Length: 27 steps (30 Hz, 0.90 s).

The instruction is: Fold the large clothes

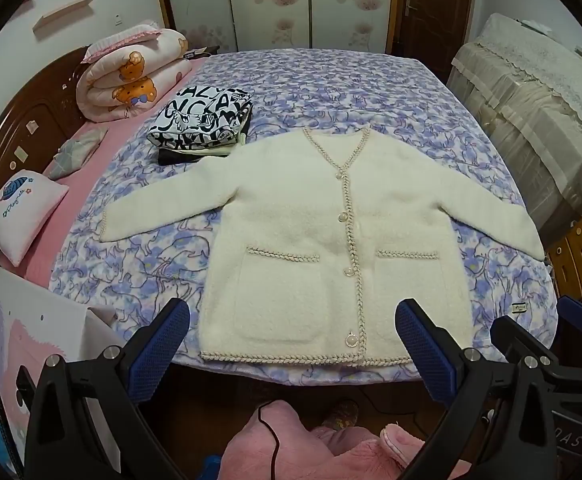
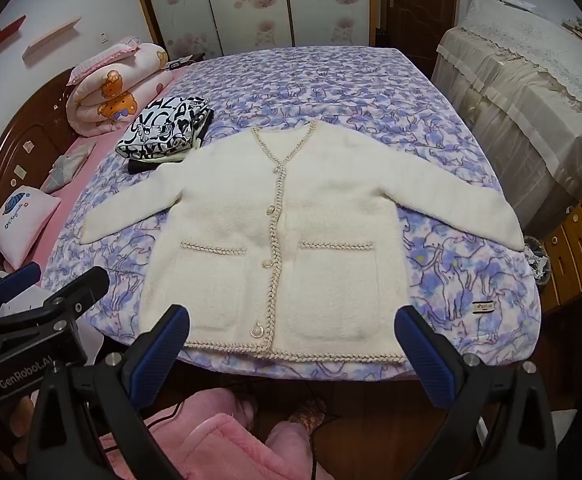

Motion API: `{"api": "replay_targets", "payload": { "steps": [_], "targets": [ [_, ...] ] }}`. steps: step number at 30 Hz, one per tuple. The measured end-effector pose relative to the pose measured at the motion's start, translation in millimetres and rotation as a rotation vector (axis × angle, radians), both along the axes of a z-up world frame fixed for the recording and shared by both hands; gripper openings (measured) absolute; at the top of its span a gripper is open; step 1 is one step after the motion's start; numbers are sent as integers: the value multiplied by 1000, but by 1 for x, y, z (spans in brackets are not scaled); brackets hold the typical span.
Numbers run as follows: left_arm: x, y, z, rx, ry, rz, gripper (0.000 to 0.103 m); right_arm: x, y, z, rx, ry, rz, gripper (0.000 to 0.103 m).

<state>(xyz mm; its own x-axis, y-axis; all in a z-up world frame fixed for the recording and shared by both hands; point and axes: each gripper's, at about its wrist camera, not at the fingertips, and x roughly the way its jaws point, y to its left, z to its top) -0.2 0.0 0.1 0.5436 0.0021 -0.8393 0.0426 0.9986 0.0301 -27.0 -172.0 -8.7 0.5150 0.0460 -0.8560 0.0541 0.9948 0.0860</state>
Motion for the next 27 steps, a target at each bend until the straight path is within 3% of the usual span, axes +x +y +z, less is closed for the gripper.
{"api": "replay_targets", "payload": {
  "steps": [27],
  "targets": [
    [0,0,0,4,0,2,102,1,-4,0,0,-4,2,103]
  ]
}}
